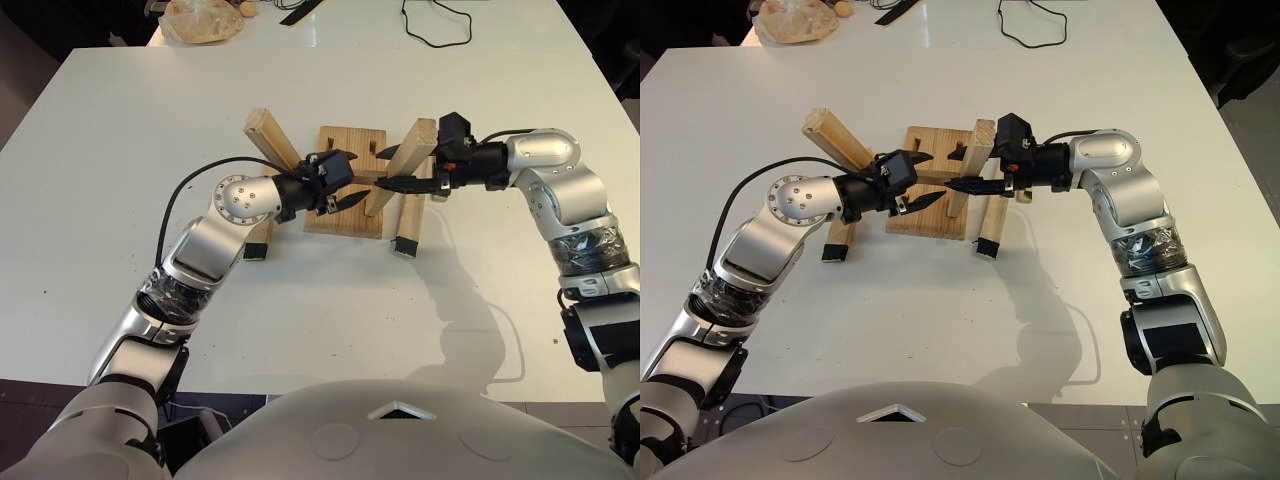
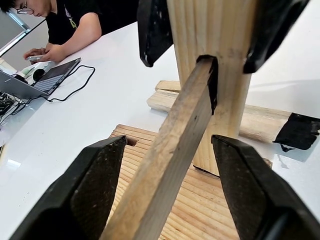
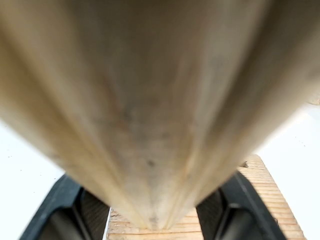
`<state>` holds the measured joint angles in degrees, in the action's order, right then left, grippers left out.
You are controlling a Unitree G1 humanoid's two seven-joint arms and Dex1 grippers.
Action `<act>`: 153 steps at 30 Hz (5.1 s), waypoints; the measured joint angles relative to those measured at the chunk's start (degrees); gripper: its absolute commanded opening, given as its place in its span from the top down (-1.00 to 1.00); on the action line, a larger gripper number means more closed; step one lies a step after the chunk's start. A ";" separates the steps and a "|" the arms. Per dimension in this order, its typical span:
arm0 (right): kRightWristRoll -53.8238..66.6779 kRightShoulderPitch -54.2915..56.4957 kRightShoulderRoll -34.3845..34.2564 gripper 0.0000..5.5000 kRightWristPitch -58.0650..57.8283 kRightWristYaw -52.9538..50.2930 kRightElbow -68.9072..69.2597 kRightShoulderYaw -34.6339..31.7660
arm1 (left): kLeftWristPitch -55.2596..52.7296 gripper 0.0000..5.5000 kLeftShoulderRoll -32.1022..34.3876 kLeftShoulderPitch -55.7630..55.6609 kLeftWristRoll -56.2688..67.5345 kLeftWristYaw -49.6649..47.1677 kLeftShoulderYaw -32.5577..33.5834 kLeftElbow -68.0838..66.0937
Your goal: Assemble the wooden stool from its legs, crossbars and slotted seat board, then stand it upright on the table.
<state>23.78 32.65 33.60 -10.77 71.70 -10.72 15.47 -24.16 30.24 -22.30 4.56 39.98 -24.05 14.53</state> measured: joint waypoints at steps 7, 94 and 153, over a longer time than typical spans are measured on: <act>-1.17 1.17 -1.38 0.26 0.11 0.07 -1.90 0.22 | 0.52 -0.13 0.08 1.33 -0.07 0.28 1.47 1.05; -33.78 -31.59 -30.77 0.99 -16.29 -78.08 44.24 -12.63 | 0.85 1.00 -28.35 22.46 -7.57 -48.81 25.37 19.96; 6.91 -1.03 -15.56 0.99 -26.97 -40.08 27.92 -15.45 | -32.61 1.00 -18.22 -5.82 69.80 -52.38 39.67 10.43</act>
<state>30.68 31.63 18.04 -37.74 31.62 17.19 0.01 -56.78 12.01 -28.12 74.36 -12.41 15.61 24.95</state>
